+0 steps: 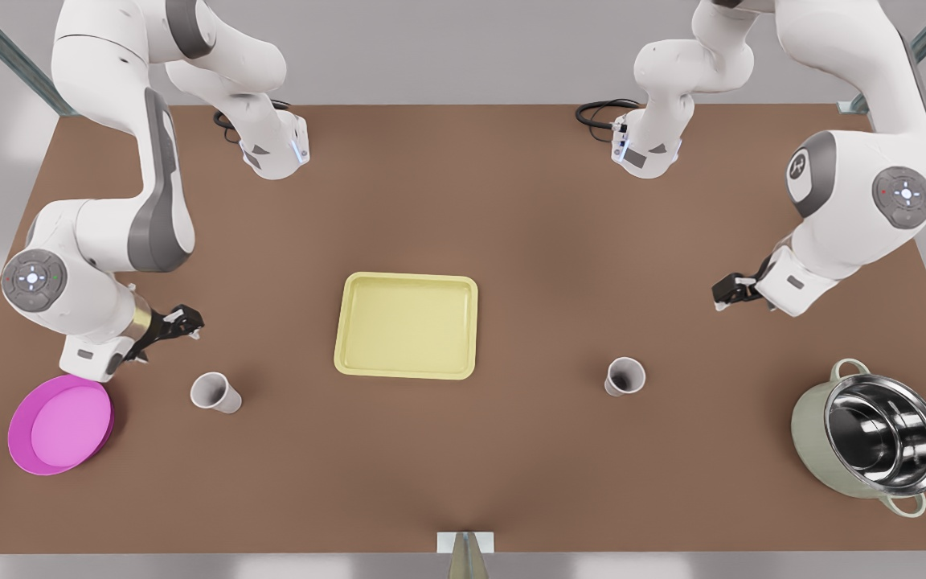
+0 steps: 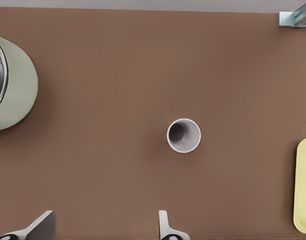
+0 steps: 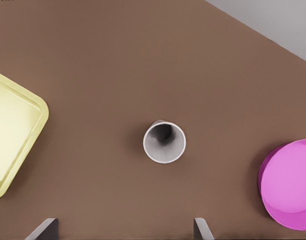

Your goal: Use the left arm to pick up the white IKEA cup from the tray and place it on the middle-left position; use the right arm to pick up the white IKEA cup from the tray and place it on the middle-right position

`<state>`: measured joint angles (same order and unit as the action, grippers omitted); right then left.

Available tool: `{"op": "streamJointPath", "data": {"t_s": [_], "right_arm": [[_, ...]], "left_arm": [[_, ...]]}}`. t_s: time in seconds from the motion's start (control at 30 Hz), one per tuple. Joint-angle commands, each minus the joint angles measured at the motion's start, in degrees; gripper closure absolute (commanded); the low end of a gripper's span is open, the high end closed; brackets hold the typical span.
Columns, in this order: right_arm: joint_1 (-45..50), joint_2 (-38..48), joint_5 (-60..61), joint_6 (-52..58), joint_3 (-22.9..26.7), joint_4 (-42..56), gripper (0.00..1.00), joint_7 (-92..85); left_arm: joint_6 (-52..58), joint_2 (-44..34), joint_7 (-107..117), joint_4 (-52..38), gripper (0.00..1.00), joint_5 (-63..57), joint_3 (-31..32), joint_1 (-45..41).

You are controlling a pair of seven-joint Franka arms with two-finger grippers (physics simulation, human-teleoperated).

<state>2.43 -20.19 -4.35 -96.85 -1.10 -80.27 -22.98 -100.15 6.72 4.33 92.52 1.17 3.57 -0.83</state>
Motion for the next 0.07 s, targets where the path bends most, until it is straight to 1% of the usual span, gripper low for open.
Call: {"op": "streamJointPath", "data": {"t_s": [0.0,0.03], "right_arm": [[-0.1,0.1,0.2,1.6,0.4,0.1,0.0,19.3],[-0.1,0.1,0.2,1.7,0.6,0.1,0.0,19.2]], "left_arm": [[-0.5,0.0,-7.2,-0.1,0.0,0.6,0.0,0.1],[-0.5,0.0,-7.2,-0.1,0.0,0.6,0.0,0.1]]}}
